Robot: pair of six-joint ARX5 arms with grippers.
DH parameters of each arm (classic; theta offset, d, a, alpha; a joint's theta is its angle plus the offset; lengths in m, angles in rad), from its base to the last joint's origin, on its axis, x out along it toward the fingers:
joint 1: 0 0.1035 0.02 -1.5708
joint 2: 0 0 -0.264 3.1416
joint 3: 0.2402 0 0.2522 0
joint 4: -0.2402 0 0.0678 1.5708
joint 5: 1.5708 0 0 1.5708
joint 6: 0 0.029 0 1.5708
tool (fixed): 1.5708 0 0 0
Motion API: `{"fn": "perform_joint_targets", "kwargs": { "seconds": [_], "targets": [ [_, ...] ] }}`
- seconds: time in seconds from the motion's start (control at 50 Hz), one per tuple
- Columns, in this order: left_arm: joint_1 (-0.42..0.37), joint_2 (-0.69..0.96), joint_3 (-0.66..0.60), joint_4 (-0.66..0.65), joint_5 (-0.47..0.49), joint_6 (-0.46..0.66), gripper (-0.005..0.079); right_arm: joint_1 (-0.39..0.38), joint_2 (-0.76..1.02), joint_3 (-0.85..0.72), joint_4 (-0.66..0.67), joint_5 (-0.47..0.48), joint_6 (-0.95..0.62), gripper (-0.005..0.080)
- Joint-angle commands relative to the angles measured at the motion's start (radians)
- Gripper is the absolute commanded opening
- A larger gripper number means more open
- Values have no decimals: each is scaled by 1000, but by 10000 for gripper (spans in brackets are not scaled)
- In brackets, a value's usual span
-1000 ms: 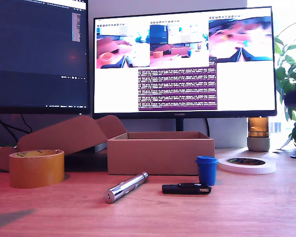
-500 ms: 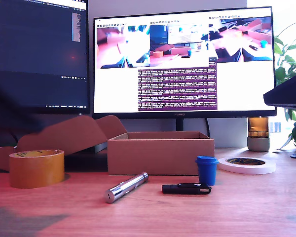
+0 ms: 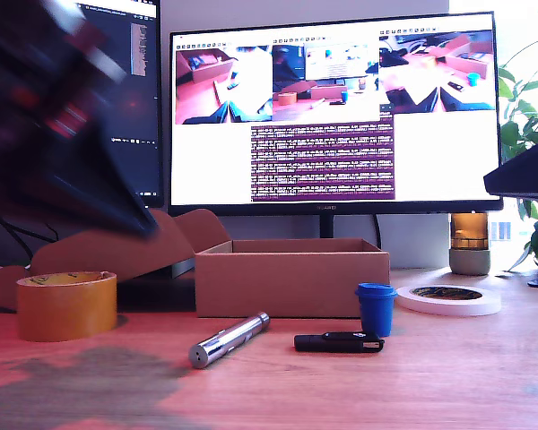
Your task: Pick up the laser pointer and place it inside the cardboard box
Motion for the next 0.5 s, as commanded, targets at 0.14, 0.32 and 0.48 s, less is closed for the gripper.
{"fn": "perform_joint_targets", "kwargs": {
  "seconds": [0.14, 0.32, 0.48],
  "targets": [
    [-15, 178, 135, -66, -2, 2, 326, 4, 2, -16, 3, 27, -3, -11],
    [-21, 296, 190, -79, -65, 31, 326, 4, 2, -16, 3, 28, -3, -11],
    [-22, 373, 218, -78, -78, 54, 326, 4, 2, -16, 3, 28, -3, -11]
  ]
}}
